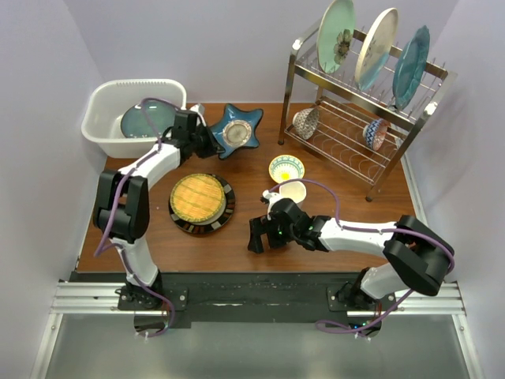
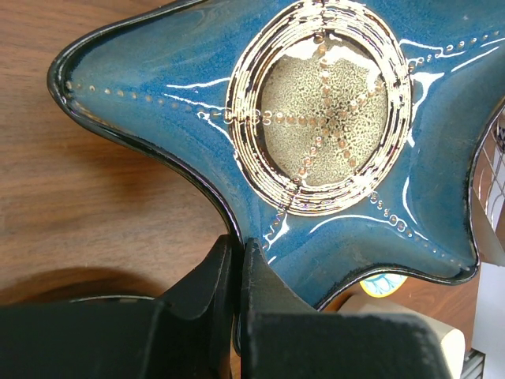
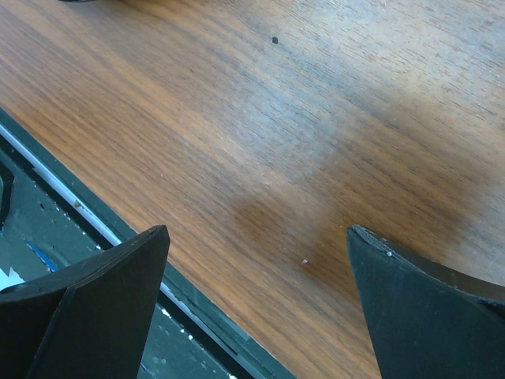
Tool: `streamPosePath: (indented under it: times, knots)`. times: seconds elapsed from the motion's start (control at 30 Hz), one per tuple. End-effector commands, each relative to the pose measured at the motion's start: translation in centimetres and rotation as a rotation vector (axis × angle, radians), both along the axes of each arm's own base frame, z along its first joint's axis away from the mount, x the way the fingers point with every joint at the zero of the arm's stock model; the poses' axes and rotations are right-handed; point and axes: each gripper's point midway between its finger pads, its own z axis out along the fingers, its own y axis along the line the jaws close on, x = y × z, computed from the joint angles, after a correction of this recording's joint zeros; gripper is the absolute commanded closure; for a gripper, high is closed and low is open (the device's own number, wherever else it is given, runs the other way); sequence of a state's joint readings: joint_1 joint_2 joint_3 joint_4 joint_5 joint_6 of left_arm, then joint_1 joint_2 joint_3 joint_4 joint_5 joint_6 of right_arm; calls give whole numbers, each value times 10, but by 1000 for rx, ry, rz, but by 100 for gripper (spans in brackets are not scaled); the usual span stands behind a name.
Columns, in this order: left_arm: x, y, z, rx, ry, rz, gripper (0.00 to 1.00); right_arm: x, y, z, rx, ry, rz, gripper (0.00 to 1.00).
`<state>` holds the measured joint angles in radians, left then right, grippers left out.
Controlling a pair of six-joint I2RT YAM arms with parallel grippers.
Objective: Place the plates into the plastic bin on the countertop
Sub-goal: Pick up the plate at the center of the board, then place the plate in the plastic bin.
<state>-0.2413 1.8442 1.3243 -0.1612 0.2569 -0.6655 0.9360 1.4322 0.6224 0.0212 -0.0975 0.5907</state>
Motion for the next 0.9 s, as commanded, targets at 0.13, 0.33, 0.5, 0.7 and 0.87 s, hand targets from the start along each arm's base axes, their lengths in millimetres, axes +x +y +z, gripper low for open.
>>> streamPosePath:
  times: [0.13, 0.33, 0.5, 0.7, 0.87]
  knots:
    - [19, -2, 144, -59, -346, -42, 100, 0, 1, 10, 22, -19, -4, 1]
    - [14, 20, 162, -51, -367, -14, 100, 6, 7, 19, 30, -39, 4, 1]
    - [14, 53, 173, -37, -384, 32, 100, 9, 11, 28, 23, -51, 20, 1]
    - [9, 97, 186, -2, -395, 85, 100, 14, 19, 36, 31, -64, 36, 1]
    - [5, 129, 192, 20, -403, 130, 100, 16, 23, 37, 30, -64, 44, 1]
